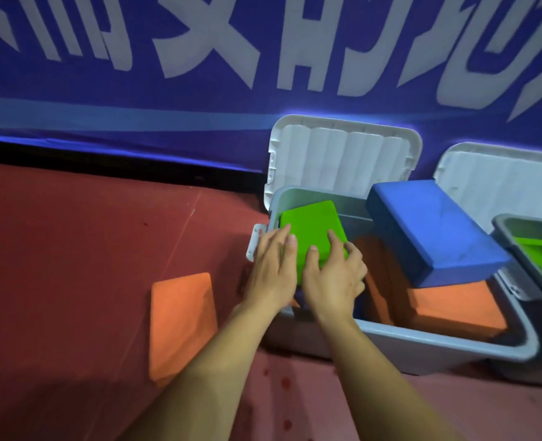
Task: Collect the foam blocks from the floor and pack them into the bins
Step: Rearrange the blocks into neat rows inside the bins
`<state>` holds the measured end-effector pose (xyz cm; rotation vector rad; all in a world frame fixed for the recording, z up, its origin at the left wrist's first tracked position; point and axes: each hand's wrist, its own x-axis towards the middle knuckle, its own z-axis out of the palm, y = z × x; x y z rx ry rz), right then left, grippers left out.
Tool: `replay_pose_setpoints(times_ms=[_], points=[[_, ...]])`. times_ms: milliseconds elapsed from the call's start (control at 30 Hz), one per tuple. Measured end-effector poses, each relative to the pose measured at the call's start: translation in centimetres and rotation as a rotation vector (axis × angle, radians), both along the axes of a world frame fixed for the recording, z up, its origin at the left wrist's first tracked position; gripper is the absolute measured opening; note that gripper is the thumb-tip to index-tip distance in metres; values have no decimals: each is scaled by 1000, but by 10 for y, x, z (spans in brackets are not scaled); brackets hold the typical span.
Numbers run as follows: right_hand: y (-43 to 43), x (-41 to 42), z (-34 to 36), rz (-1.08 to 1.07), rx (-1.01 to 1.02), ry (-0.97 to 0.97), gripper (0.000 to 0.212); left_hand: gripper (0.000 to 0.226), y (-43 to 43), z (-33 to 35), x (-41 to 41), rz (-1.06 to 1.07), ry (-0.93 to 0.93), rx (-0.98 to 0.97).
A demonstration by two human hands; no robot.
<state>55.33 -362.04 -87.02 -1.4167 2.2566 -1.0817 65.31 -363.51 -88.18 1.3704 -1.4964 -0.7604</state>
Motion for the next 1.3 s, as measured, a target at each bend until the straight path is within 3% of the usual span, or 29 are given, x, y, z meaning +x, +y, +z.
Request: replay_pose_setpoints(times_ms=[133, 267, 433, 533, 800, 867, 967, 1067, 1167, 1300], points=[[1, -25, -11, 9, 182, -101, 65, 55, 2, -6, -26, -79, -61, 150], [-5, -30, -17, 27, 224, -192, 63, 62, -1, -6, -37, -96, -81, 327], [-9, -33, -15, 22, 138, -306, 42, 65, -10, -7, -37, -95, -83, 430], [-14, -37, -14, 17, 149, -354, 50, 68, -13, -11, -37, -83, -93, 451], [-15, -34, -5, -66, 158, -465, 53, 62, -8, -8, -32, -85, -133, 377], [-11, -34, 5, -111, 110, -485, 58, 61, -7, -6, -26, -24, -140, 273], [-6, -33, 26, -121, -18, -483, 57, 76, -8, -1, -14, 14, -132, 45], [-4, -21, 47, -43, -160, -446, 57, 76, -15, 13, 5, 74, -52, -67], [-8, 13, 55, 93, -219, -453, 73, 74, -16, 30, 35, 178, 42, -155], [-10, 73, 44, 264, -156, -449, 74, 63, -3, 28, 97, 382, -98, -123]])
